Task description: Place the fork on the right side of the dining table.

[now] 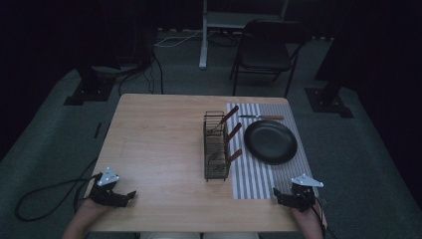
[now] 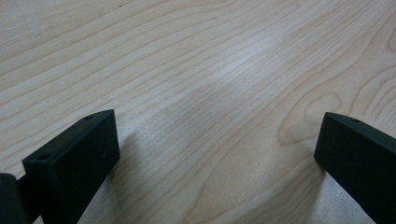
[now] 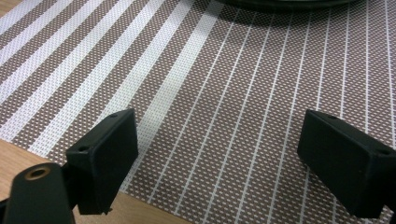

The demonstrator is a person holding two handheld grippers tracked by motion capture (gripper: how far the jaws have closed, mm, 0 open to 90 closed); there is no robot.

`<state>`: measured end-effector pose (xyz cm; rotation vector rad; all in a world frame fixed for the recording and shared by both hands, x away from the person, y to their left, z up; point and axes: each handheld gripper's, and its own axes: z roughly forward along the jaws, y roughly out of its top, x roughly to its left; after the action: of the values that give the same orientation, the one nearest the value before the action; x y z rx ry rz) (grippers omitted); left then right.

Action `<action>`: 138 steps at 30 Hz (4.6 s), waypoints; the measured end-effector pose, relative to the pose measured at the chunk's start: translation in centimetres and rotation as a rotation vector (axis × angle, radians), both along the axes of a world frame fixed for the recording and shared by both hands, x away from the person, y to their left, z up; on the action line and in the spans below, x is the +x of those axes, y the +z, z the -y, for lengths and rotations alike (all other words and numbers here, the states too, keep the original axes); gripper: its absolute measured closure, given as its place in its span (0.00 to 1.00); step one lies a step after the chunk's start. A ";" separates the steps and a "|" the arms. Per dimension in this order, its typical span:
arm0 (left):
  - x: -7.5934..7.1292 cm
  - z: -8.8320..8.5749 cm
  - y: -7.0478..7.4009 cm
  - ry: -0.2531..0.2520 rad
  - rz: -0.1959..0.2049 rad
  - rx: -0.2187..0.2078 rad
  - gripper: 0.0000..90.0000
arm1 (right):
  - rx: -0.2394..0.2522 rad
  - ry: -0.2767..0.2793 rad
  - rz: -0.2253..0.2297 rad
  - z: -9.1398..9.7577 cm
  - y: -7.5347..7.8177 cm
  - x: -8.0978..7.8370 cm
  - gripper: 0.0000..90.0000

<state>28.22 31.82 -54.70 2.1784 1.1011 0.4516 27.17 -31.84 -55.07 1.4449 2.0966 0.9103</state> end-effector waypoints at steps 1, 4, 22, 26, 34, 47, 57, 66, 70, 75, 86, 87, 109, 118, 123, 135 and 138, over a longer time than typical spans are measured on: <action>0.0 0.0 0.0 0.000 0.000 0.000 0.00 | -0.001 0.000 0.000 0.0 0.0 0.0 0.13; 0.0 0.0 0.0 0.000 0.000 0.000 0.00 | -0.004 0.001 -0.005 0.0 0.1 -0.1 0.13; 0.0 0.0 0.0 -0.004 0.002 0.002 0.00 | -0.033 -0.019 -0.064 -0.5 0.7 0.3 0.16; 0.0 0.0 0.0 -0.004 0.002 0.002 0.00 | -0.022 -0.005 -0.095 -0.8 1.0 0.4 0.17; 0.0 0.0 0.0 -0.003 0.001 0.000 0.00 | 0.030 0.043 -0.081 -2.2 2.3 0.7 0.19; 0.0 0.0 0.0 -0.003 0.001 0.000 0.00 | 0.093 0.093 -0.036 -4.3 4.7 2.6 0.19; 0.0 0.0 0.0 -0.003 0.001 0.000 0.00 | 0.107 0.110 -0.021 -5.1 6.1 4.3 0.22; 0.0 0.0 0.0 -0.004 0.001 0.000 0.00 | 0.097 0.139 -0.003 -5.7 7.9 6.0 0.22; 0.0 0.0 0.0 -0.003 0.001 0.000 0.00 | 0.102 0.144 0.011 -5.9 8.5 6.6 0.22; 0.0 0.0 0.0 -0.003 0.001 0.000 0.00 | 0.105 0.159 0.020 -6.3 9.2 7.4 0.22; 0.0 0.0 0.0 -0.003 0.001 0.000 0.00 | 0.122 0.166 0.057 -6.9 11.1 9.3 0.22; 0.0 0.0 0.0 -0.003 0.001 0.000 0.00 | 0.126 0.165 0.058 -6.9 11.2 9.5 0.22; 0.0 0.0 0.0 -0.003 0.001 0.000 0.00 | 0.173 0.171 0.083 -7.6 13.4 13.4 0.23; 0.0 0.0 0.0 -0.003 0.001 0.000 0.00 | 0.179 0.169 0.093 -8.3 14.3 14.6 0.26; 0.0 0.0 0.0 -0.004 0.001 0.000 0.00 | 0.171 0.166 0.100 -8.7 15.1 15.5 0.26; 0.0 0.0 0.0 -0.003 0.001 0.000 0.00 | 0.189 0.147 0.117 -9.8 17.2 17.3 0.26; 0.0 0.0 0.0 -0.003 0.001 0.001 0.00 | 0.196 0.148 0.111 -10.2 17.4 17.6 0.26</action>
<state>28.23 31.85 -54.71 2.1800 1.0969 0.4512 44.82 -21.63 -37.67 1.3101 2.1014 1.2546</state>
